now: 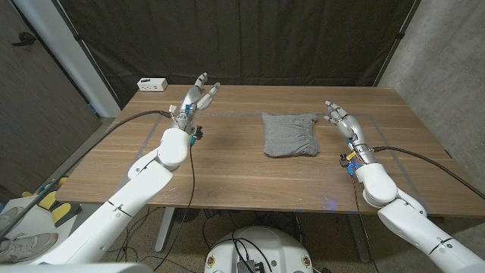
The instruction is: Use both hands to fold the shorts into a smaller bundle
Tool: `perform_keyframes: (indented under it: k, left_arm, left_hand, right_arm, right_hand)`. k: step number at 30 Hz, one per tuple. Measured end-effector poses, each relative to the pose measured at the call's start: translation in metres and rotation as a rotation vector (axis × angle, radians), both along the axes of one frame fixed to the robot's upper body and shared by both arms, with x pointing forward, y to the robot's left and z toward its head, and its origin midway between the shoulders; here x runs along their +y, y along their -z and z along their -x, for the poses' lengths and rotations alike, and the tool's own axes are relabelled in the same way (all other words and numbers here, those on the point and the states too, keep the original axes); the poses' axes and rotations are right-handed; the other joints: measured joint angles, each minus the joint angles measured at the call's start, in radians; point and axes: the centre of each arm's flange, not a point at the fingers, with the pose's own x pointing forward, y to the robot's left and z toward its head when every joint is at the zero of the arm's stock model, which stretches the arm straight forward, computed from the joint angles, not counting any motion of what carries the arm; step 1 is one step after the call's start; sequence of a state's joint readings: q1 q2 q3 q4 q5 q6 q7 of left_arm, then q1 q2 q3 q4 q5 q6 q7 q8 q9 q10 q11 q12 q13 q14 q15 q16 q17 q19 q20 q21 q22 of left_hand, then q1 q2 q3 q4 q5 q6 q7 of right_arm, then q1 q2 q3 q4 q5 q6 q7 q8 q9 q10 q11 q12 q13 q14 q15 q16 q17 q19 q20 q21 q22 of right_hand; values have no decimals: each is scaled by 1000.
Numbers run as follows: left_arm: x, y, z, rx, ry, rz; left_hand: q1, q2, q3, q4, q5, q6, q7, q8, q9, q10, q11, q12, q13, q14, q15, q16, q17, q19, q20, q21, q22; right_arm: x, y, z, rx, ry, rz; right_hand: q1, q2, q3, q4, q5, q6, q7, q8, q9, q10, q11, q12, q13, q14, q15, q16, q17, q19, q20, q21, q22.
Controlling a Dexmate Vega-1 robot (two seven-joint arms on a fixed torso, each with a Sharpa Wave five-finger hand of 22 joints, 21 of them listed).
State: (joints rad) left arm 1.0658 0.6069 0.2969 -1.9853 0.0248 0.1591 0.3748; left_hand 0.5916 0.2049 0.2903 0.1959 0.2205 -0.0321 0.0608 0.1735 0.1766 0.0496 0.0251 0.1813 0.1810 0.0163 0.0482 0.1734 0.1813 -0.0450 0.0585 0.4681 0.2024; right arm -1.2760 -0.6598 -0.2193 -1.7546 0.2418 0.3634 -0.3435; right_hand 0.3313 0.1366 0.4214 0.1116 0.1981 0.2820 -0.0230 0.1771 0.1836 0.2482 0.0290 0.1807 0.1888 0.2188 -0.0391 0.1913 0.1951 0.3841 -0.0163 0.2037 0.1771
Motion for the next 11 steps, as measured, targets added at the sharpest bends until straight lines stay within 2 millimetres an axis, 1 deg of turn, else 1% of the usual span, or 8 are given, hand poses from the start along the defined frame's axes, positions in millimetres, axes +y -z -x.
perform_keyframes:
  k: [2, 3, 4, 6, 7, 9, 10, 11]
  left_arm:
    - [6, 2, -5, 8, -15, 0]
    - [1, 1, -4, 18, 64, 30]
    - [2, 2, -7, 27, 89, 43]
    - [3, 4, -10, 38, 118, 55]
    - [3, 4, -11, 43, 139, 63]
    - [6, 5, -14, 48, 135, 62]
    - [4, 5, -16, 55, 174, 75]
    - [4, 5, -16, 56, 177, 76]
  left_hand:
    - [-17, -1, 0, 0, 0, 0, 0, 1, 0, 0, 0, 0, 0, -5, 5, 0, 0, -2, -1, -1, 0]
    - [-29, -3, -2, 2, 0, 0, 0, 0, 0, -4, 4, 0, 0, -5, 5, 0, 0, -4, -3, -6, 0]
    - [-46, -4, -6, 6, 2, 0, 0, 0, 0, -6, 6, 0, 0, -5, 5, 0, 0, -6, -5, -7, 0]
    - [-76, -7, -10, 10, 7, 4, 4, 4, 0, -7, 7, 4, 0, -5, 5, 4, 0, -6, -5, -7, 0]
    - [-91, -9, -16, 9, 7, 4, 4, 4, 0, -7, 7, 5, 0, -7, 7, 4, 0, -7, -6, -7, 0]
    - [-124, -13, -29, 9, 12, 6, 6, 4, 0, -7, 7, 5, 0, -11, 11, 4, 0, -13, -8, -7, 0]
    - [-140, -15, -32, 7, 13, 9, 9, 4, 0, -7, 7, 5, 0, -11, 11, 4, 0, -17, -8, -7, 0]
    - [-153, -16, -37, 9, 14, 9, 9, 4, 0, -7, 7, 5, 0, -11, 10, 4, 0, -18, -7, -10, 0]
  right_arm:
    - [0, -2, 2, -9, -19, -18]
    - [0, -2, 2, -9, -19, -18]
    - [0, 1, -2, -8, -20, -51]
    - [0, 1, -1, -10, -17, -62]
    - [-1, 0, -1, -13, -13, -69]
    - [-1, 1, 1, -16, -5, -78]
    - [-1, 2, 1, -17, 1, -87]
    - [0, 4, 2, -19, 4, -93]
  right_hand:
    - [-6, -6, -3, 3, 0, 2, 2, 0, 0, 4, 4, 4, 0, -3, 3, 0, 0, 0, 0, 0, 0]
    - [-12, -5, -9, 4, 0, -1, 5, 0, 0, 5, 5, 4, 0, -3, 3, 0, 0, 0, 0, 0, 0]
    - [-19, -8, -13, 6, 0, -2, 6, 0, 0, 3, 8, 4, 0, -3, 3, 0, 0, 0, 0, 0, 0]
    - [-26, -16, -19, 12, 0, 0, 11, 0, 0, 2, 13, 4, 0, -5, 5, 0, 0, 4, 4, 0, 0]
    - [-29, -18, -20, 13, 0, 1, 13, 0, 0, 4, 15, 4, 0, -7, 7, 0, 0, 4, 4, 0, 0]
    - [-38, -19, -30, 14, 0, -2, 16, 1, 0, 5, 16, 4, 0, -7, 7, 0, 0, 4, 4, 0, 0]
    - [-42, -24, -31, 16, 0, -2, 16, 4, 0, 5, 16, 4, 0, -7, 7, 0, 0, 4, 4, 0, 0]
    - [-44, -26, -33, 18, 0, -1, 16, 4, 0, 5, 16, 4, 0, -7, 7, 0, 0, 4, 4, 0, 0]
